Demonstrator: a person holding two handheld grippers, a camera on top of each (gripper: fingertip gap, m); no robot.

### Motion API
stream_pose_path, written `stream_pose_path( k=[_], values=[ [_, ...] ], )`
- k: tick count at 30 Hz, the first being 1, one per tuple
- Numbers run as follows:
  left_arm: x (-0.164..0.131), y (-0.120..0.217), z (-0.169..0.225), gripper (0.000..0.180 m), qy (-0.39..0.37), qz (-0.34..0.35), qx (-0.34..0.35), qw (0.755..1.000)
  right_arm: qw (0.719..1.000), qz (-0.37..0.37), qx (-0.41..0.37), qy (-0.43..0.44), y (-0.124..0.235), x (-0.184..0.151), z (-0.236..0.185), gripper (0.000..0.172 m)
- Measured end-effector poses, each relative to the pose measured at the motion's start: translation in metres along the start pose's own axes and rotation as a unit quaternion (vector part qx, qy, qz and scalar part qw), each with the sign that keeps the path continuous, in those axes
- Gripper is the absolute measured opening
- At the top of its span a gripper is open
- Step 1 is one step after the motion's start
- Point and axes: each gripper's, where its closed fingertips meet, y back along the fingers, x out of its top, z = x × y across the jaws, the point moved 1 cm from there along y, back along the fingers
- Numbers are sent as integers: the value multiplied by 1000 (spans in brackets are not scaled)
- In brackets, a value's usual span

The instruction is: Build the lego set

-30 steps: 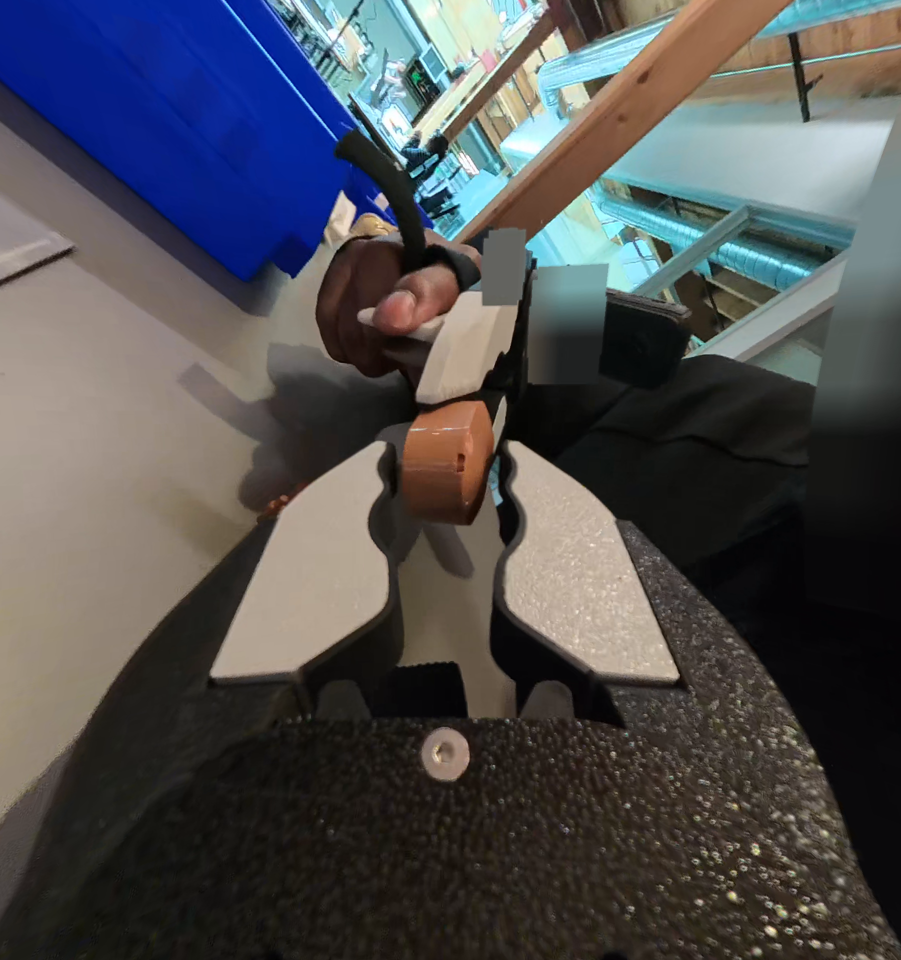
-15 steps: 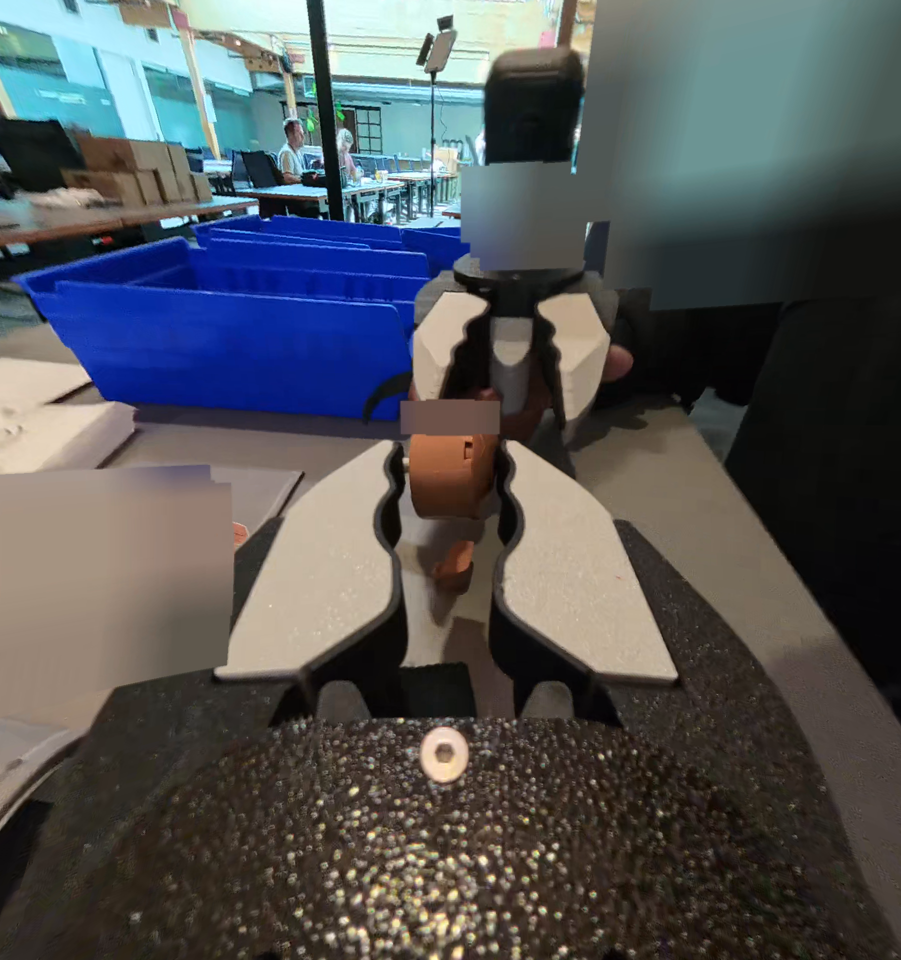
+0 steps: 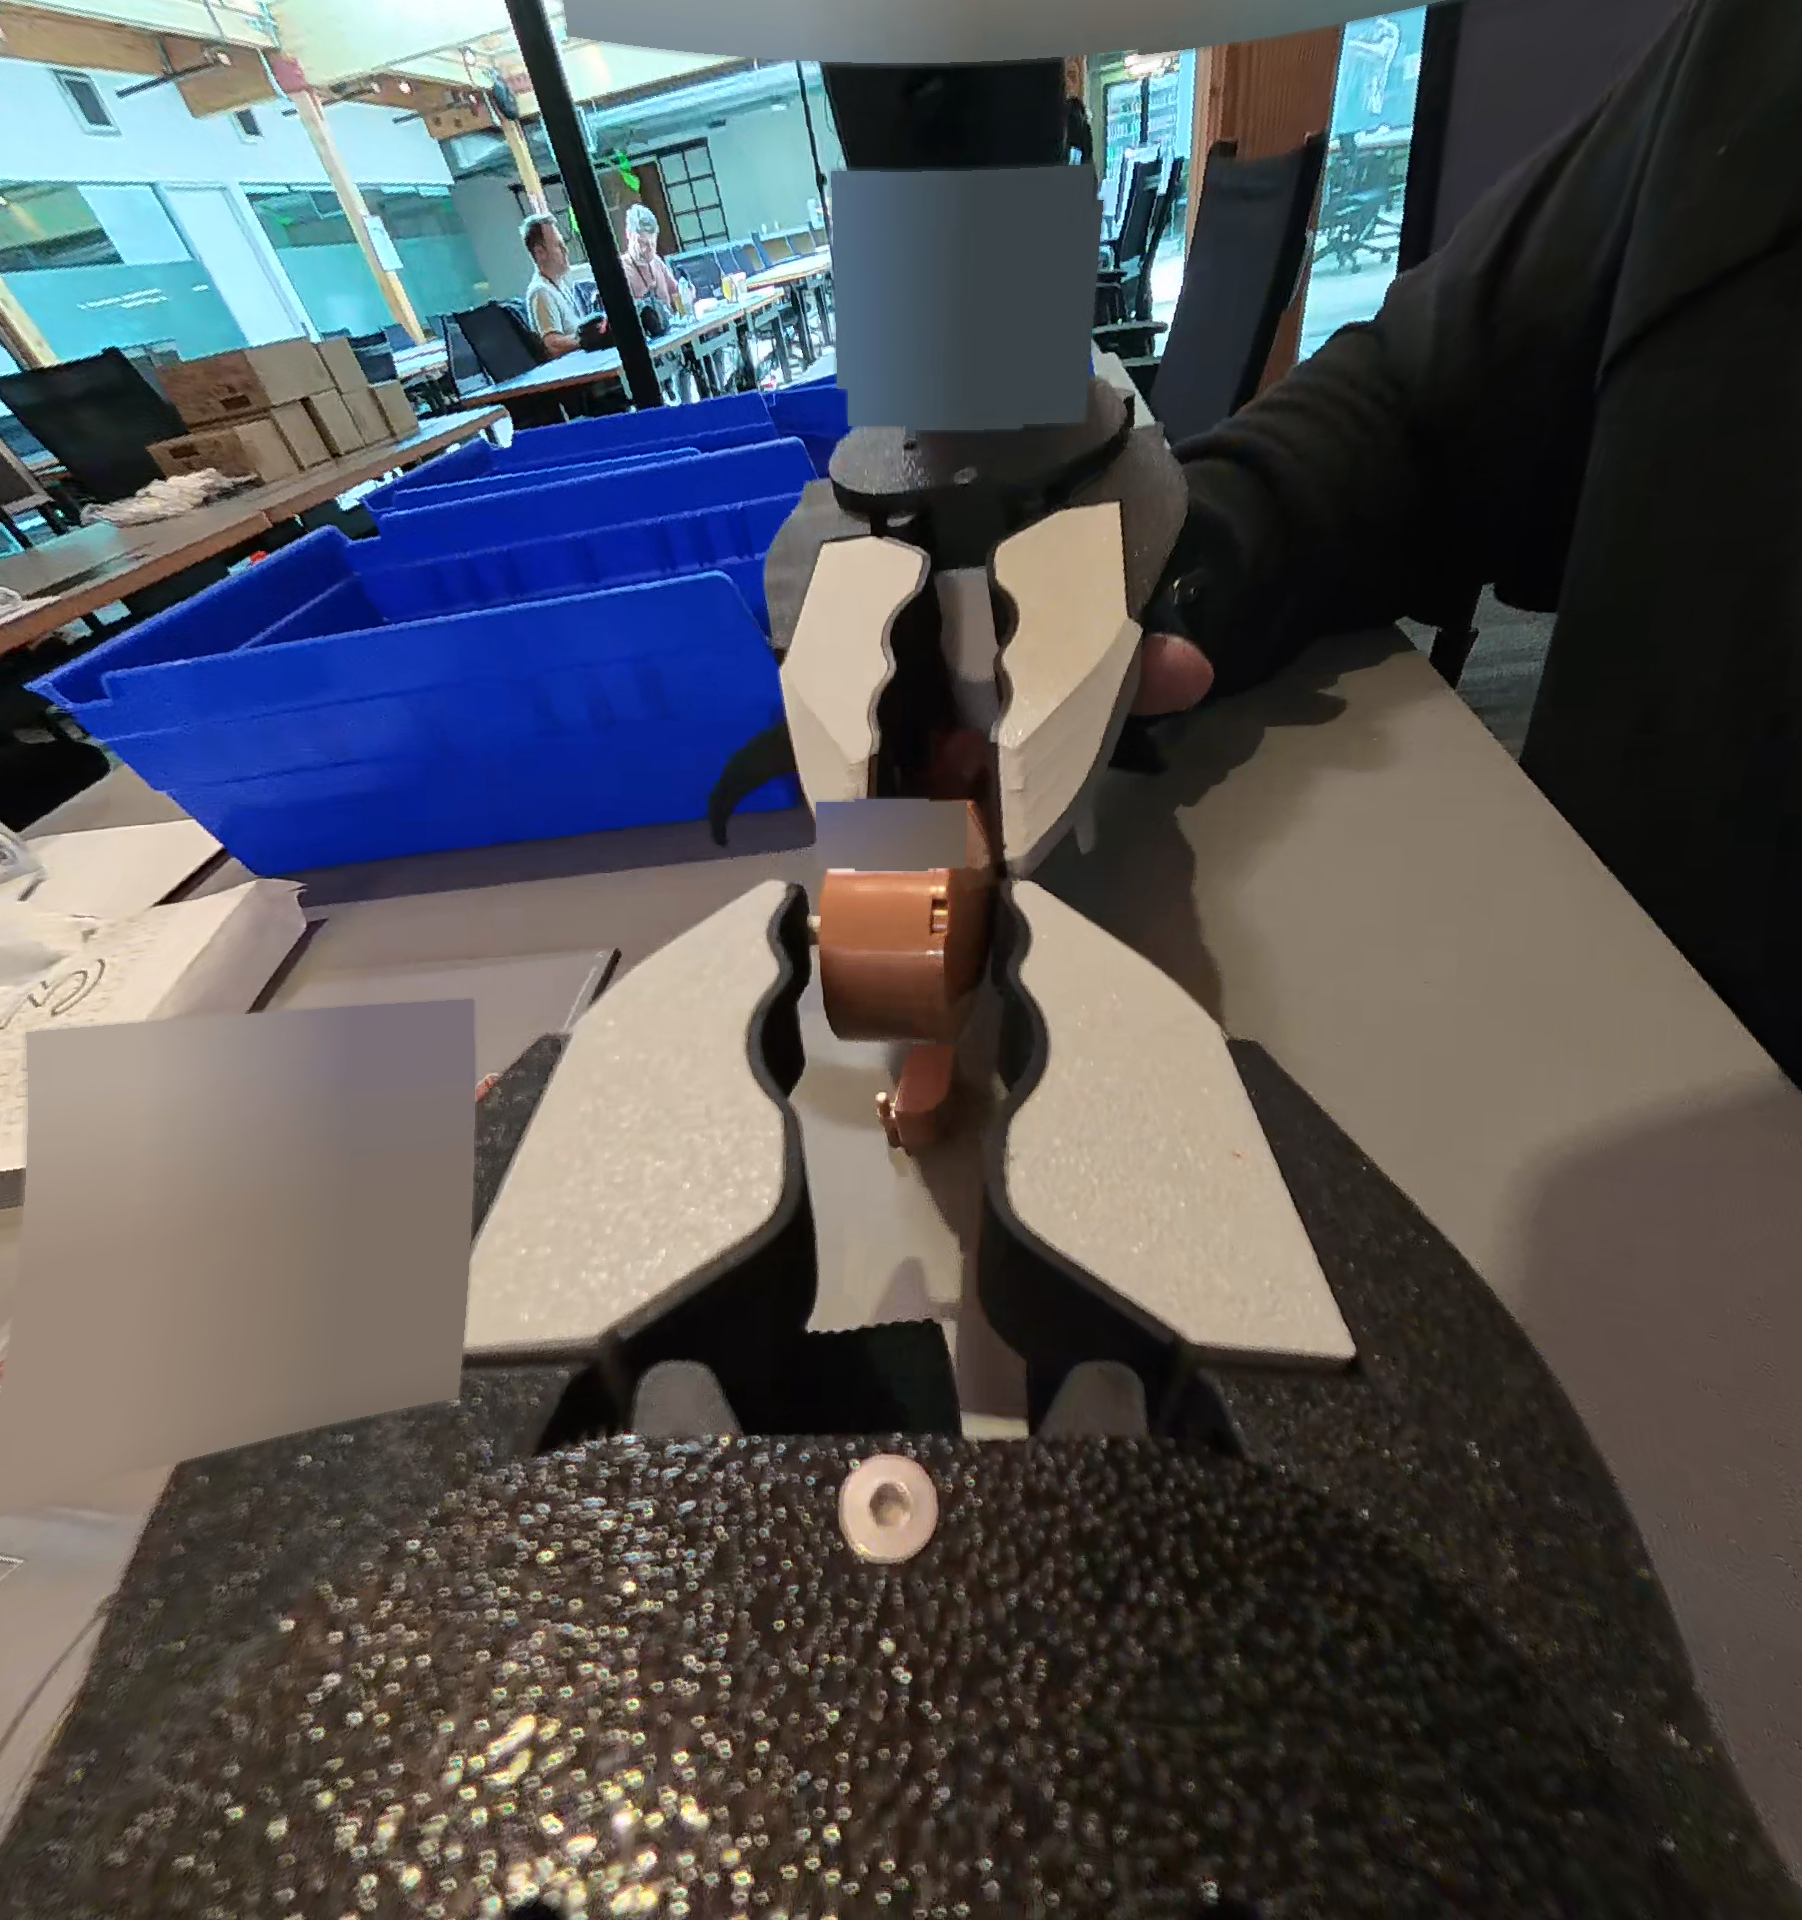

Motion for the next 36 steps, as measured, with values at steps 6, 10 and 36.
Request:
stream_pose_path(
  k=[6, 10, 36],
  values=[
    [-7, -2, 4, 33, -23, -36, -3, 999, 999, -30, 13, 5, -1, -7, -2, 21],
    [-7, -2, 3, 34, -17, -38, -3, 999, 999, -32, 8, 13, 0, -7, -1, 21],
    [-2, 12, 1, 22, 15, -23, -43, 999, 994, -85, -12, 73, 3, -16, 3, 21]
  ],
)
